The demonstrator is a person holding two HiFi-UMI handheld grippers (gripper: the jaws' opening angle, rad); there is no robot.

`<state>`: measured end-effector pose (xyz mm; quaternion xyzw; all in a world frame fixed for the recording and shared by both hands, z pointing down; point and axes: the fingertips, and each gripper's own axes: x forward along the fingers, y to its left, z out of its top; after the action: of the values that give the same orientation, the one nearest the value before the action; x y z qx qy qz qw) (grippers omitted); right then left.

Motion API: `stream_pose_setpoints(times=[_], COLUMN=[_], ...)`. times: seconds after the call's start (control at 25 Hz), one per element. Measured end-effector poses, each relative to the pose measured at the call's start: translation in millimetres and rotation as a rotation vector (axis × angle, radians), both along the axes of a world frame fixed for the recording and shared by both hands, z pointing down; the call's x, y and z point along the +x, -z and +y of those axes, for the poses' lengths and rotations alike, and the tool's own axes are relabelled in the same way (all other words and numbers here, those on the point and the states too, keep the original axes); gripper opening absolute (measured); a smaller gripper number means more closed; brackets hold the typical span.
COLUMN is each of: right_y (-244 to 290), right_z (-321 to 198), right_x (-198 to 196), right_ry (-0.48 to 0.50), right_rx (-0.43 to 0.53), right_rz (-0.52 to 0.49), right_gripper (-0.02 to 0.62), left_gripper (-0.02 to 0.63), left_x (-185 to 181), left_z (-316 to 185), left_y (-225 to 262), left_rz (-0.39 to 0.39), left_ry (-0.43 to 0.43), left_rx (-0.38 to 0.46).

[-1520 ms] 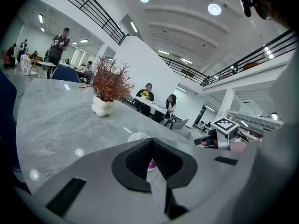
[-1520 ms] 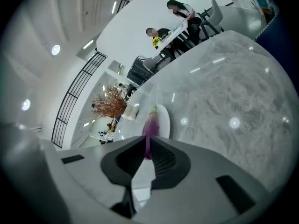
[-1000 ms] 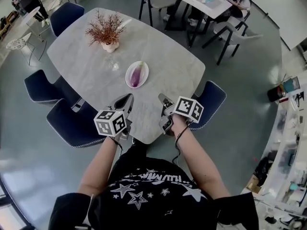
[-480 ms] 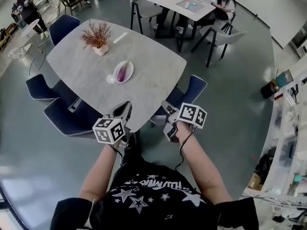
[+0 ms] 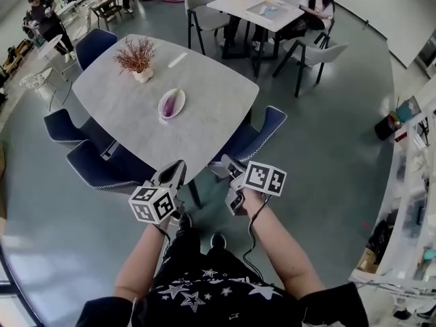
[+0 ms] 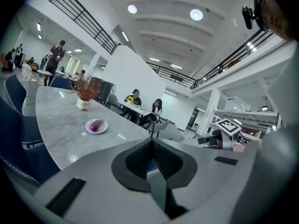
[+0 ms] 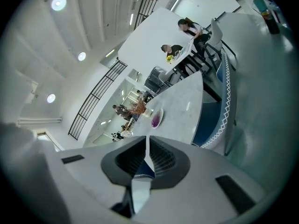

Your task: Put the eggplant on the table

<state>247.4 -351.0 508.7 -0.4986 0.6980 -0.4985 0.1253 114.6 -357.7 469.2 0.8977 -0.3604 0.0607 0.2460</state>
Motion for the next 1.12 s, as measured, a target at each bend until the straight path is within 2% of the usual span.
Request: stream_pose_setpoints(times=[0.28, 0.44, 0.84, 1.12], right_y=[2, 0, 9, 42], right_z=[13, 25, 97, 158], right_x=[-19, -36, -116, -181], right_ry=[0.046, 0.048, 0.087, 0.111], right_rx=[0.037, 0.048, 0.095, 0.159], right_rz=[0.008, 0.008, 0.082, 0.138], right_gripper=[0.026, 0.026, 0.026, 0.026], left_gripper=[0.008, 0.008, 0.008, 0.008], left_x=[7, -8, -90, -155], left_z=[13, 24, 97, 168], left_y=[-2, 0, -10, 14], left_rz=[0.002, 0.017, 0.068, 0.054], left_ry=[-0.025, -0.031, -0.003, -0.002], left_rx=[-0.005, 0.005, -0.020, 0.032])
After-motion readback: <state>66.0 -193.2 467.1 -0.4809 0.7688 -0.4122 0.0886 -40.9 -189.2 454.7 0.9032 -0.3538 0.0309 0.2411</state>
